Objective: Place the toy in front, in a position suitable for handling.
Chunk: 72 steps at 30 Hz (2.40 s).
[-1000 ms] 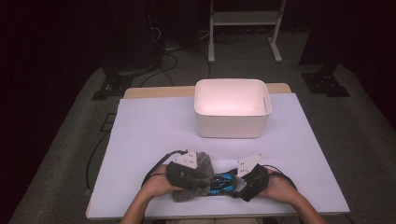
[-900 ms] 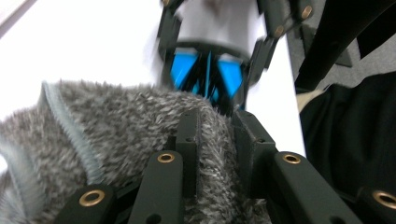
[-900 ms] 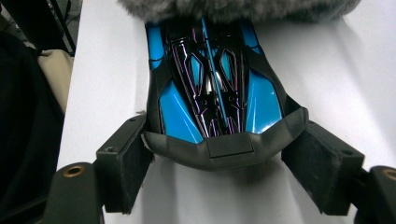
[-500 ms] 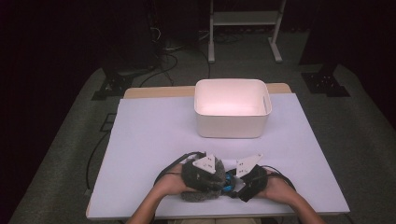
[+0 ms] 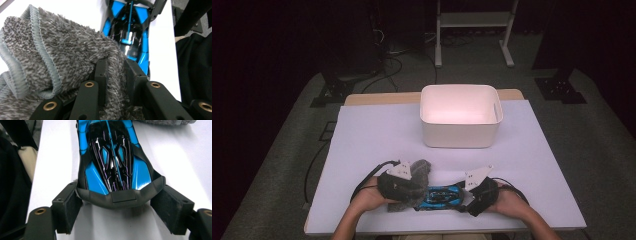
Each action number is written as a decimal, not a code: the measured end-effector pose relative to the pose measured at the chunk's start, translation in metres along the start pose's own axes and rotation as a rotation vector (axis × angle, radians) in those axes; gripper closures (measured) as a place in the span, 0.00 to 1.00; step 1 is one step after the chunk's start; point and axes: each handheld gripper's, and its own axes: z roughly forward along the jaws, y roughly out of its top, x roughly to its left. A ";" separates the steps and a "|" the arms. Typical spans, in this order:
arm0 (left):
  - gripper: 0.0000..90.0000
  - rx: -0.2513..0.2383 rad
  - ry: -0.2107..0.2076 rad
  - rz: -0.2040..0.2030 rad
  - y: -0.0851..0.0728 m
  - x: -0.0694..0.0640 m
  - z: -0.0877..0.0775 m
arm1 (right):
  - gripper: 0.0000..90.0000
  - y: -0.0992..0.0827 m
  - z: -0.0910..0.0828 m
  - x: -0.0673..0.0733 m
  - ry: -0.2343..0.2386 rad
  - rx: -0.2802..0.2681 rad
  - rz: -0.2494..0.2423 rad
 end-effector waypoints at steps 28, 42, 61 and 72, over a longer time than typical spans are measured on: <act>0.83 0.053 -0.061 0.059 0.044 0.004 0.020 | 0.28 -0.002 0.002 0.000 -0.004 -0.001 -0.014; 0.83 0.018 -0.054 -0.024 -0.007 -0.003 -0.006 | 0.29 -0.003 0.002 0.000 -0.007 -0.004 -0.006; 0.83 0.030 -0.120 0.048 0.020 -0.012 0.011 | 0.29 -0.004 0.002 0.000 -0.007 -0.012 -0.004; 0.83 0.035 -0.061 -0.028 -0.013 -0.001 -0.012 | 0.29 -0.004 0.002 0.000 -0.008 -0.011 -0.002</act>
